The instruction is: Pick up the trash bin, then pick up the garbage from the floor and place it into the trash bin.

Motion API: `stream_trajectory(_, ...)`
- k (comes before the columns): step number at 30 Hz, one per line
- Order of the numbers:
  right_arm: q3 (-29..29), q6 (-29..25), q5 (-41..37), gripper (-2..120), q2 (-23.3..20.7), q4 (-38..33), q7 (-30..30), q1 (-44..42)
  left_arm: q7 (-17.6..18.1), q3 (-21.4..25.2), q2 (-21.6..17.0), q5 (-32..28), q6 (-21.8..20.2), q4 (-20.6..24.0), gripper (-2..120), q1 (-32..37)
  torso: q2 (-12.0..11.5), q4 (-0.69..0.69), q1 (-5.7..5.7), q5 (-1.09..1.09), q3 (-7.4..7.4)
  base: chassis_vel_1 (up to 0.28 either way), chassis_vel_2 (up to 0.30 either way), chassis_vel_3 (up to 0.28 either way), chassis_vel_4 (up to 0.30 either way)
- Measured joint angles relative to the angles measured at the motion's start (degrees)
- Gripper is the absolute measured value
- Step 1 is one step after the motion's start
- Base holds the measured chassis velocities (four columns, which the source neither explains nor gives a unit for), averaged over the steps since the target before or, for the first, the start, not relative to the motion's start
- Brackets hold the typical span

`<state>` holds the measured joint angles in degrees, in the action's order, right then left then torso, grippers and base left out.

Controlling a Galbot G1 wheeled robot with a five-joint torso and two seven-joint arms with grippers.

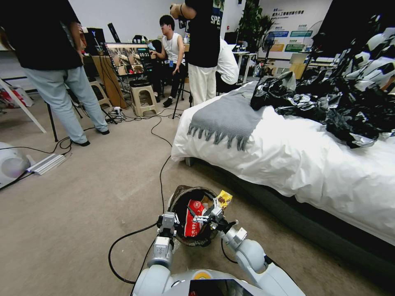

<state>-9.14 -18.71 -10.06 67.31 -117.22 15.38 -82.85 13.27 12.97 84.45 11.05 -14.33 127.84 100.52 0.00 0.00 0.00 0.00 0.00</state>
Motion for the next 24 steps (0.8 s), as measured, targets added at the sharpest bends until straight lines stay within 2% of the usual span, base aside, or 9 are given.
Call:
stream_trajectory(8, -0.23, -0.43, 0.67, 100, 0.5, -1.02, 0.39, 0.65, -0.02, -0.11, 0.1, 0.24, -0.03, -0.08, 0, 0.2, 0.0, 0.0, 0.0, 0.01, 0.0, 0.0, 0.0, 0.0, 0.0)
stream_trajectory(16, -1.63, -0.45, 1.17, 100, 0.51, -5.22, 0.44, 0.83, -0.02, 0.02, 0.19, 0.31, -0.03, -0.67, 0, 0.18, 0.0, 0.01, 0.0, 0.0, 0.0, 0.0, 0.0, 0.0, 0.0)
stream_trajectory(18, -3.17, -0.49, 1.56, 100, 0.45, -7.95, 0.17, 0.02, -0.02, 0.09, 0.25, 0.31, -0.03, -1.12, 0, 0.02, 0.0, 0.0, 0.0, 0.0, 0.0, 0.0, 0.0, 0.0, 0.0)
stream_trajectory(24, -6.41, -1.47, 3.53, 100, 1.37, -10.13, -2.84, -2.69, -0.01, 0.79, 0.25, 0.05, -0.03, -1.12, 0, 0.03, 0.0, 0.0, 0.0, 0.0, 0.0, 0.0, 0.0, 0.0, 0.0)
